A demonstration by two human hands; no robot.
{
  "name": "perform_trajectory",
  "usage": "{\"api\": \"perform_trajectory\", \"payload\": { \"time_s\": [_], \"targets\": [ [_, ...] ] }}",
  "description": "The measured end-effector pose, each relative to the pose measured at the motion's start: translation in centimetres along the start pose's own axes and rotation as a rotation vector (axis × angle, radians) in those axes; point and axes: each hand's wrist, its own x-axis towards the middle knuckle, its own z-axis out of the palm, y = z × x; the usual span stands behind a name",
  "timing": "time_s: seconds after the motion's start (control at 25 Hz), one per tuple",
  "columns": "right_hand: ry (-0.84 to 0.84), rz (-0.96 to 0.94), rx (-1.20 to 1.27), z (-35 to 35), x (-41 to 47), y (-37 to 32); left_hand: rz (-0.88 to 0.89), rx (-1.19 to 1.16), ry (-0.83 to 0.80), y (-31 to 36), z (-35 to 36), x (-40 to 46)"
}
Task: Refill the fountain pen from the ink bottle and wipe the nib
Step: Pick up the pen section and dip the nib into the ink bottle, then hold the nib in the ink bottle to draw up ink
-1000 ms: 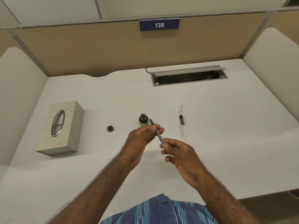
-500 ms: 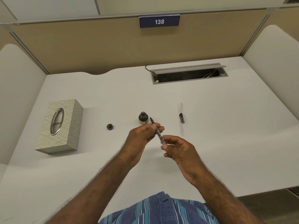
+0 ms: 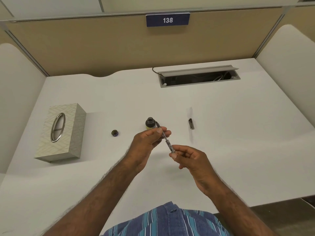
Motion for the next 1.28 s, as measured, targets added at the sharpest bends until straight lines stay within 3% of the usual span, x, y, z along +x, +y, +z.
{"api": "perform_trajectory", "payload": {
  "time_s": [0.28,0.52,0.8,1.12,1.28],
  "targets": [
    [0.032,0.04,-0.147,-1.7,0.5,0.8,0.025,-0.004,0.056,1.0,-1.8,1.5],
    [0.237,0.078,-0.192,-2.8,3.6,0.5,0.015,-0.056,0.074,1.4,-3.5,2.9],
    [0.47,-0.009,-0.5,-1.9,10.3,-0.6,-0.034,-0.07,0.094,0.4,-4.6,3.6],
    [0.492,-0.076,-0.81,-0.7,14.4,0.4,-0.044,-0.094,0.094,0.6,-5.6,4.5],
    [0.486,-0.129,-0.851,-0.4,14.6,1.1,-0.045,-0.1,0.082,0.6,-5.8,4.6]
  ]
}}
